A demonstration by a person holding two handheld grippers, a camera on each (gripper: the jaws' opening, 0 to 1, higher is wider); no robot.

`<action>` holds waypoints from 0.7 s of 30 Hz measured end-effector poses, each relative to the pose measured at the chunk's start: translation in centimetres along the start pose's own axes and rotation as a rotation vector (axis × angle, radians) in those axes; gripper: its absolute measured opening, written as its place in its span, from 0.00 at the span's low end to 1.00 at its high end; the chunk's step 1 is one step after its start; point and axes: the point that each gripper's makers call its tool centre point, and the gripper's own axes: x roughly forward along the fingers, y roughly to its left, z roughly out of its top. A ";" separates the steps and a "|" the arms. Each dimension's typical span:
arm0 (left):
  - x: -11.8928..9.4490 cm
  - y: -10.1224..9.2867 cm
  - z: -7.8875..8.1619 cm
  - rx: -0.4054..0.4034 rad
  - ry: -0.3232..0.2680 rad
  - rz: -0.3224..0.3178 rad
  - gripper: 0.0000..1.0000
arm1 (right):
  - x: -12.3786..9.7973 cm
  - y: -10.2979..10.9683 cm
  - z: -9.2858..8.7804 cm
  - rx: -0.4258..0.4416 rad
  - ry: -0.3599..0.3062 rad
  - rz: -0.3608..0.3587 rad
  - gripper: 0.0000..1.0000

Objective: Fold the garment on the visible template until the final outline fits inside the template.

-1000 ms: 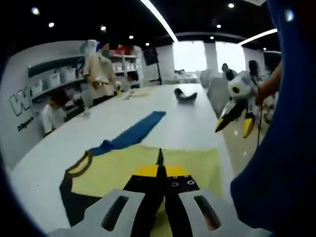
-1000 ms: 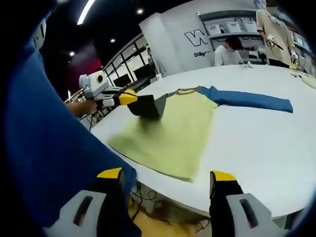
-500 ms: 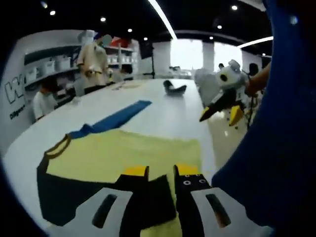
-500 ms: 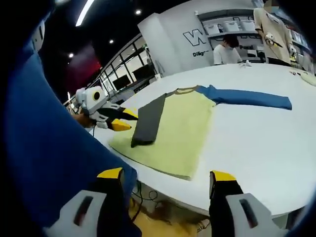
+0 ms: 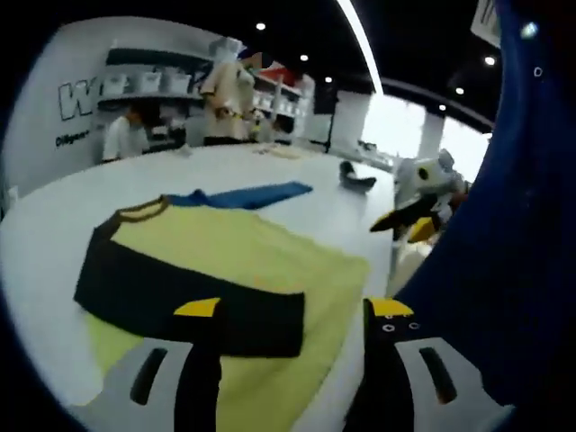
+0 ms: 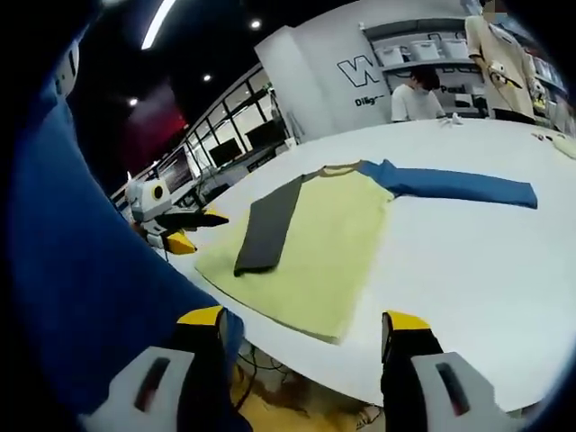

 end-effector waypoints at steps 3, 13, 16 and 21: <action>0.5 -0.5 -0.9 -0.003 0.027 -0.016 0.55 | 0.1 -0.1 -0.1 -0.002 0.003 0.006 0.67; 2.2 -1.7 -2.7 -0.021 0.096 -0.076 0.58 | -0.3 -0.3 -0.2 0.003 -0.002 0.003 0.67; 2.8 -2.0 -3.8 -0.037 0.136 -0.095 0.62 | -0.6 -0.3 -0.3 0.007 -0.003 -0.001 0.67; 3.1 -3.4 -5.6 -0.045 0.213 -0.174 0.60 | -1.1 -0.5 -0.5 0.016 -0.003 -0.011 0.67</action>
